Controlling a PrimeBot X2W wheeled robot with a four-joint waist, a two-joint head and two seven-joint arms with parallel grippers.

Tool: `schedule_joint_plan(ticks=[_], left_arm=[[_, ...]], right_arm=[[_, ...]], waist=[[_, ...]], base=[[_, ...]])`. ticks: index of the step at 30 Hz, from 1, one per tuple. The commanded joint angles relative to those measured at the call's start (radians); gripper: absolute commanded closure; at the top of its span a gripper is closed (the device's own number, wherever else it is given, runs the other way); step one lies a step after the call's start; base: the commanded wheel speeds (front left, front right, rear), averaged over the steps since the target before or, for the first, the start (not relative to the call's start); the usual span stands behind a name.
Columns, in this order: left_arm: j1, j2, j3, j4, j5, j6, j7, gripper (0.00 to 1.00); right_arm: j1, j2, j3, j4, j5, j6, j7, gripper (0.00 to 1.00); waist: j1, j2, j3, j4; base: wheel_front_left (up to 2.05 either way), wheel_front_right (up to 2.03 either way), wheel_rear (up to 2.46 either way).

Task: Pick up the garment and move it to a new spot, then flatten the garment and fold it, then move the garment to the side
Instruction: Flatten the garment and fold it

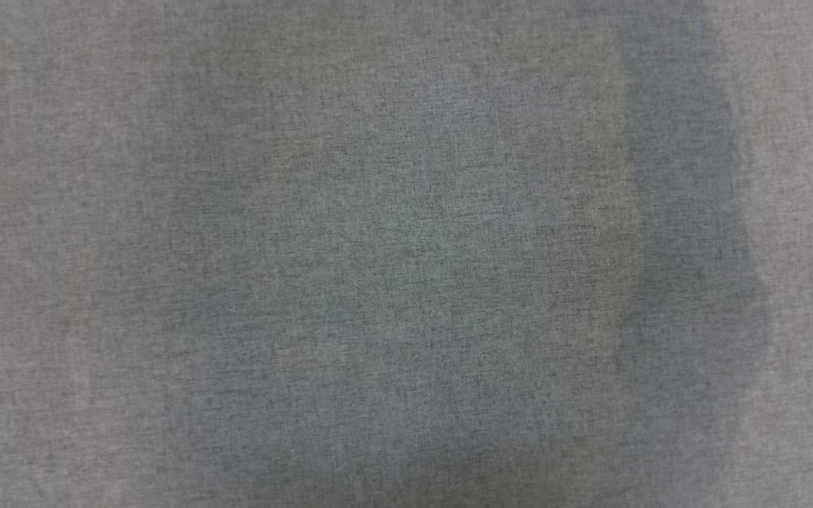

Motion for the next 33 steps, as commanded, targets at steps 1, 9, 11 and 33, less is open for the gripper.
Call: schedule_joint_plan(ticks=[1,9,11,33], left_arm=[[0.083,0.006,0.008,-0.032,-0.017,0.019,-0.015,1.0],[0.497,0.045,0.063,-0.223,-0.095,0.082,-0.046,1.0],[0.634,0.041,0.064,-0.305,-0.105,0.121,-0.047,1.0],[1.658,-0.025,0.049,-0.767,-0.229,0.339,-0.054,1.0]], right_arm=[[0.065,0.007,0.021,-0.01,0.028,0.001,-0.017,1.0],[0.418,0.002,0.117,-0.144,0.11,0.001,-0.055,1.0],[0.511,-0.007,0.121,-0.184,0.13,0.001,-0.058,1.0],[1.282,-0.003,0.027,-0.369,0.216,0.001,-0.017,1.0]], waist=[[0.0,0.0,-0.009,0.0],[0.0,0.0,-0.09,0.009],[0.0,0.0,-0.115,0.015],[0.0,0.0,-0.398,0.056]], base=[[0.0,0.0,0.0],[0.0,0.0,0.0],[0.0,0.0,0.0],[0.0,0.0,0.0]])
